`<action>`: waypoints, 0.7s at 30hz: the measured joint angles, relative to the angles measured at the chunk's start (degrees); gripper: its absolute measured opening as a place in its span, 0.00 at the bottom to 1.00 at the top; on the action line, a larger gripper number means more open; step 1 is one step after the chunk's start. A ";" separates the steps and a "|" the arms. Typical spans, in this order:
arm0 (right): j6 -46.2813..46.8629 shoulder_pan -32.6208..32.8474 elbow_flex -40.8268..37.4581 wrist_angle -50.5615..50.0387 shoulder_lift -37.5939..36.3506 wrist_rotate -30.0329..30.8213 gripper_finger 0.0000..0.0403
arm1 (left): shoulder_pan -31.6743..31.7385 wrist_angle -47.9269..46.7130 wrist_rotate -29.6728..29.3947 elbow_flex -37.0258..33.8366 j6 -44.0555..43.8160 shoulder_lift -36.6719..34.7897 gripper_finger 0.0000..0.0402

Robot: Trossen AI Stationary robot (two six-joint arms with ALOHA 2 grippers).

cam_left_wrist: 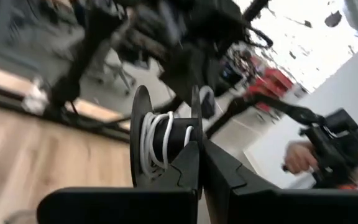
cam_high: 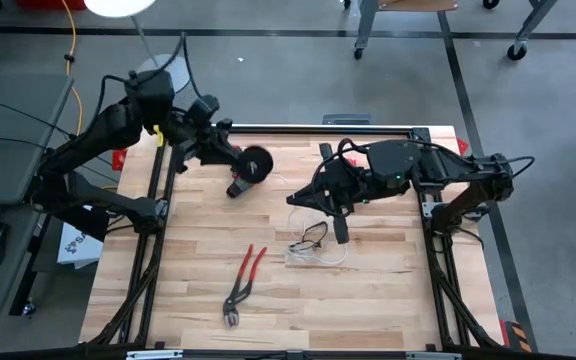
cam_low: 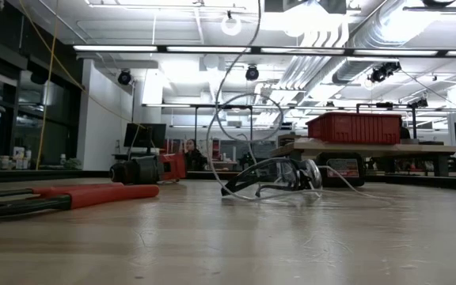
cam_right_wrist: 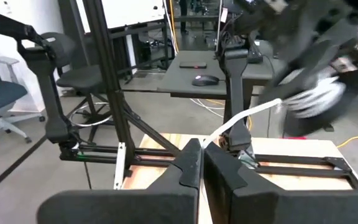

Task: Coil cords
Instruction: Coil the white wire onto the black spool

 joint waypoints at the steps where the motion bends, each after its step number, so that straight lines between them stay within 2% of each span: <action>1: -0.03 -0.24 0.00 -0.03 0.01 0.00 0.00 | -0.70 -0.82 0.04 0.00 -0.17 0.05 0.00; 8: -1.50 -2.13 0.00 0.26 0.01 -0.65 0.00 | -5.62 -3.04 3.70 -0.02 -0.96 1.98 0.00; 13: -1.51 -3.59 0.02 1.35 0.01 -4.19 0.00 | -8.21 -1.16 7.34 -0.02 -1.11 5.04 0.00; 17: -1.52 -4.44 0.02 2.11 0.01 -6.19 0.00 | -9.90 5.44 11.76 -0.07 -3.31 8.35 0.00; 21: -1.52 -4.86 0.02 2.31 0.01 -8.02 0.00 | -10.57 16.76 16.67 -0.07 -7.52 11.82 0.00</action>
